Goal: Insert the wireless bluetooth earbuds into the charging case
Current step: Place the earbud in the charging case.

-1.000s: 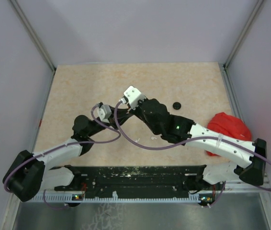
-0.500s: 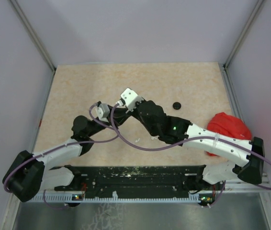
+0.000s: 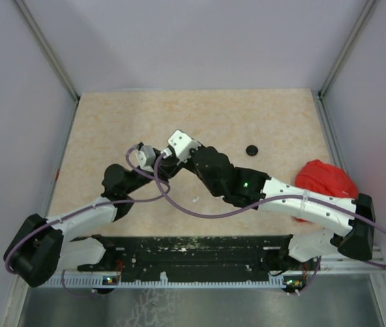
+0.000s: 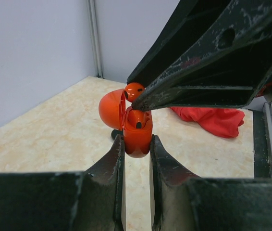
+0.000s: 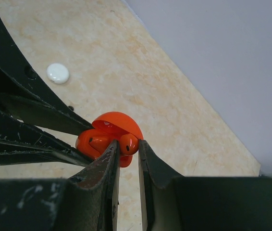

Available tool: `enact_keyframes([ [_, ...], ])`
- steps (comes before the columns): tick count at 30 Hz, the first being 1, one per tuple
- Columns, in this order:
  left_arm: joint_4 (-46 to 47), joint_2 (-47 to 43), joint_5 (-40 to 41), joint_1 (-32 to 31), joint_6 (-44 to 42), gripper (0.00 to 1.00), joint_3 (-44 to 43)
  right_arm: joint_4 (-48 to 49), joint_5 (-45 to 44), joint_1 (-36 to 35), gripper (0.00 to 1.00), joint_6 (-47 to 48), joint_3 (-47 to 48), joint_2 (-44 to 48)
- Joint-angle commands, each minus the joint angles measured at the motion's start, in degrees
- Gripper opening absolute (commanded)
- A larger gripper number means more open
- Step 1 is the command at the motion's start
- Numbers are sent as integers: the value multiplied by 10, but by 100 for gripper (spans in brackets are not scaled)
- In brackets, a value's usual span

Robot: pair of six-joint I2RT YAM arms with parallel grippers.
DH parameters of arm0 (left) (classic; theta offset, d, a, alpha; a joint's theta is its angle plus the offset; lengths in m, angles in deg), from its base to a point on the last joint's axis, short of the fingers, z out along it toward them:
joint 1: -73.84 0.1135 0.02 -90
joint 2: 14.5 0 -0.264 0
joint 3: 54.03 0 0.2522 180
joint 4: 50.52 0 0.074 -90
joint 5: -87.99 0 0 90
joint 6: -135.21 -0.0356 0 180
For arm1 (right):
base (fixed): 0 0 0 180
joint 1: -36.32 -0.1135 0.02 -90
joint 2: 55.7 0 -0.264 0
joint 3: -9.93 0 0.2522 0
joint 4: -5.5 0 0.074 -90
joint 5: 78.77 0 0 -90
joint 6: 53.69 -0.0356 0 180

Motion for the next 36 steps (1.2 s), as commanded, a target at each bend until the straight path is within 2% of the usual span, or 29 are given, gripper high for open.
enact_keyframes([
  [1, 22, -7, 17, -5, 15, 1, -19, 32, -19, -12, 14, 12, -5, 0],
  [7, 20, -4, 28, -4, 29, 1, -21, 33, -22, -14, 15, 11, -7, 3],
  [17, 22, 7, 22, -7, 33, 1, -16, 13, 0, -14, 25, -25, 13, 16],
  [36, 56, 11, 17, -10, 35, 1, 2, -31, 22, -13, 33, -82, 58, 25],
])
